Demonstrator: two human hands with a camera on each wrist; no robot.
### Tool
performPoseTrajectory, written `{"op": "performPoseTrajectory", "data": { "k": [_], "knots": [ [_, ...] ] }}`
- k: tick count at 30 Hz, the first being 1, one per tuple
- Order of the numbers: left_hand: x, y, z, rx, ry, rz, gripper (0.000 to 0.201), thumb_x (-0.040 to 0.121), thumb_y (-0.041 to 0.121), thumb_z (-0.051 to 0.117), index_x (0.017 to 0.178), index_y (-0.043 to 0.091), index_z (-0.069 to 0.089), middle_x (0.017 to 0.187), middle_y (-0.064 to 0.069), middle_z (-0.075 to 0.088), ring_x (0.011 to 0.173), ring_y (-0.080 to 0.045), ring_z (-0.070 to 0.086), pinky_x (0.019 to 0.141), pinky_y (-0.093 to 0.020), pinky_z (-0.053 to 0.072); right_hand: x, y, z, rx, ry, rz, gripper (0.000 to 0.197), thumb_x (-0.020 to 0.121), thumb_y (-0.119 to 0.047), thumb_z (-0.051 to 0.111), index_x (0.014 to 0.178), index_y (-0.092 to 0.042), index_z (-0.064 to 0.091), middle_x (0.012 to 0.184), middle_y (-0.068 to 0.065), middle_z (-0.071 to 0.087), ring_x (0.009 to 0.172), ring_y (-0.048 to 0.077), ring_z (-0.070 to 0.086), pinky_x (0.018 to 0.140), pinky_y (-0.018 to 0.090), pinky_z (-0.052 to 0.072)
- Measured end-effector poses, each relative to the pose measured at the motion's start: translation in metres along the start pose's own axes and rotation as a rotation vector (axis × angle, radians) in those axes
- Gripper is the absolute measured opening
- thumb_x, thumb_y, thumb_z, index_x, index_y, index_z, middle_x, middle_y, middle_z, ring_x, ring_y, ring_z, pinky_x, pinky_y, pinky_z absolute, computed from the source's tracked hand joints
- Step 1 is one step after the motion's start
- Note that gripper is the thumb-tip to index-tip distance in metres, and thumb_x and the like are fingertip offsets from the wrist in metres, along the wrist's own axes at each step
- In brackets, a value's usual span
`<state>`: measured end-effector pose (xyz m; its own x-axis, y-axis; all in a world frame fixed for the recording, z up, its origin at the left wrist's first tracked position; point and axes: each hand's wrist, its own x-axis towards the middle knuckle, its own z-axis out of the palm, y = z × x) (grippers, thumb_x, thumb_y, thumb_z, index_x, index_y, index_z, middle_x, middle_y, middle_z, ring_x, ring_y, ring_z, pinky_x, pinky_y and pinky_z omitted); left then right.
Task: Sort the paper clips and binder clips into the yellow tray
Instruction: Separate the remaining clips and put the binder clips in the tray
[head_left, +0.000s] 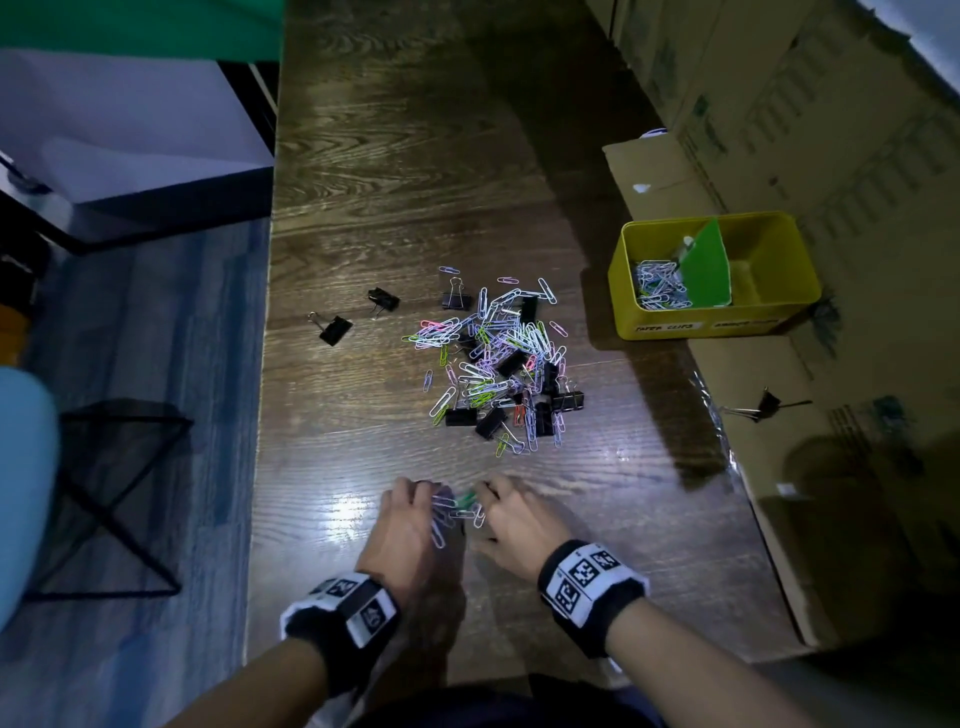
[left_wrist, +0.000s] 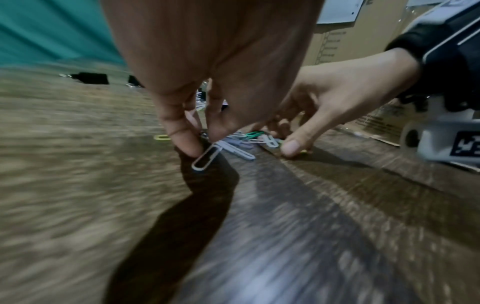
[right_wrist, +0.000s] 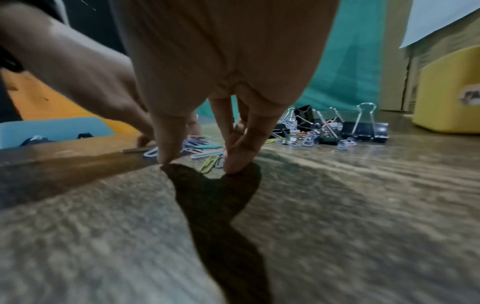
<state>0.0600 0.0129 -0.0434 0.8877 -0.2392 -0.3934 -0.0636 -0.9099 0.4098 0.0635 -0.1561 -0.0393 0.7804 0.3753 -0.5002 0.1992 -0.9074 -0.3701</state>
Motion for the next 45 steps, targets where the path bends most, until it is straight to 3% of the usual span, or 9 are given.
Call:
{"op": "performPoseTrajectory", "data": {
  "k": [8,14,19,22,26,31,34,42,45],
  "knots": [
    [0.002,0.01,0.0,0.045,-0.076,0.039,0.079,0.07,0.012,0.061,0.14,0.021,0.025,0.128,-0.01,0.033,0.111,-0.029,0.044,0.09,-0.038,0.047,-0.002,0.002,0.0,0.106,0.03,0.166,0.104,0.075,-0.046,0.072,0.148,-0.006,0.01,0.145,0.016,0.025,0.134,0.036,0.03,0.109,0.043,0.034],
    [0.009,0.022,0.005,0.132,-0.122,0.081,0.076,0.073,0.023,0.065,0.14,0.016,0.03,0.135,-0.01,0.032,0.115,-0.032,0.039,0.1,-0.037,0.037,0.005,-0.01,0.008,0.048,0.009,0.164,0.093,0.069,-0.039,0.078,0.14,-0.005,0.027,0.132,0.015,0.037,0.123,0.036,0.041,0.098,0.045,0.042],
    [0.019,0.026,-0.002,0.17,-0.017,0.233,0.037,0.072,0.012,0.05,0.107,0.008,0.063,0.103,-0.007,0.061,0.093,-0.025,0.057,0.083,-0.029,0.044,0.003,-0.002,0.005,0.261,0.057,0.06,0.034,0.088,-0.007,0.056,0.12,-0.001,0.051,0.121,0.02,0.049,0.111,0.037,0.048,0.089,0.042,0.042],
    [0.017,0.023,-0.007,0.245,0.066,0.481,0.031,0.066,0.025,0.04,0.073,0.015,0.069,0.072,0.004,0.064,0.068,-0.011,0.058,0.061,-0.02,0.045,0.0,0.0,0.005,0.228,0.046,0.04,0.023,0.092,-0.006,0.048,0.112,0.001,0.058,0.115,0.023,0.056,0.107,0.038,0.051,0.088,0.042,0.042],
    [0.012,0.021,-0.01,0.414,0.137,0.684,0.03,0.067,0.025,0.037,0.063,0.016,0.066,0.065,0.002,0.064,0.058,-0.014,0.059,0.059,-0.022,0.042,0.001,-0.001,0.002,0.177,0.004,0.048,0.022,0.09,-0.001,0.045,0.106,0.001,0.061,0.11,0.022,0.06,0.101,0.036,0.058,0.082,0.039,0.045],
    [0.024,0.001,0.004,0.456,0.005,0.677,0.019,0.071,0.022,0.04,0.086,0.015,0.05,0.07,0.001,0.061,0.062,-0.016,0.059,0.054,-0.024,0.047,0.002,0.0,-0.002,0.199,-0.035,0.11,0.019,0.09,-0.005,0.045,0.102,0.003,0.058,0.107,0.024,0.058,0.1,0.036,0.059,0.073,0.037,0.039],
    [0.028,0.001,0.006,0.478,0.0,0.641,0.035,0.072,0.026,0.044,0.1,0.016,0.063,0.073,0.006,0.062,0.065,-0.012,0.059,0.057,-0.02,0.047,0.002,0.008,0.0,0.247,0.005,0.115,0.026,0.092,-0.005,0.045,0.113,0.003,0.058,0.115,0.022,0.058,0.106,0.034,0.058,0.082,0.035,0.044],
    [0.033,0.009,0.006,0.503,0.021,0.578,0.024,0.067,0.021,0.07,0.089,0.013,0.069,0.07,0.0,0.064,0.062,-0.019,0.062,0.05,-0.025,0.051,0.0,0.022,0.0,0.444,0.163,0.198,0.022,0.084,-0.017,0.068,0.104,-0.023,0.073,0.093,0.012,0.073,0.091,0.027,0.065,0.082,0.027,0.047],
    [0.032,0.021,-0.008,0.327,-0.077,0.433,0.044,0.079,0.036,0.034,0.092,0.01,0.066,0.076,-0.008,0.067,0.07,-0.029,0.064,0.055,-0.033,0.052,0.0,0.026,-0.006,0.561,0.199,0.258,0.021,0.082,-0.015,0.071,0.102,-0.018,0.074,0.09,0.011,0.074,0.087,0.023,0.066,0.079,0.024,0.048]
  ]
}}
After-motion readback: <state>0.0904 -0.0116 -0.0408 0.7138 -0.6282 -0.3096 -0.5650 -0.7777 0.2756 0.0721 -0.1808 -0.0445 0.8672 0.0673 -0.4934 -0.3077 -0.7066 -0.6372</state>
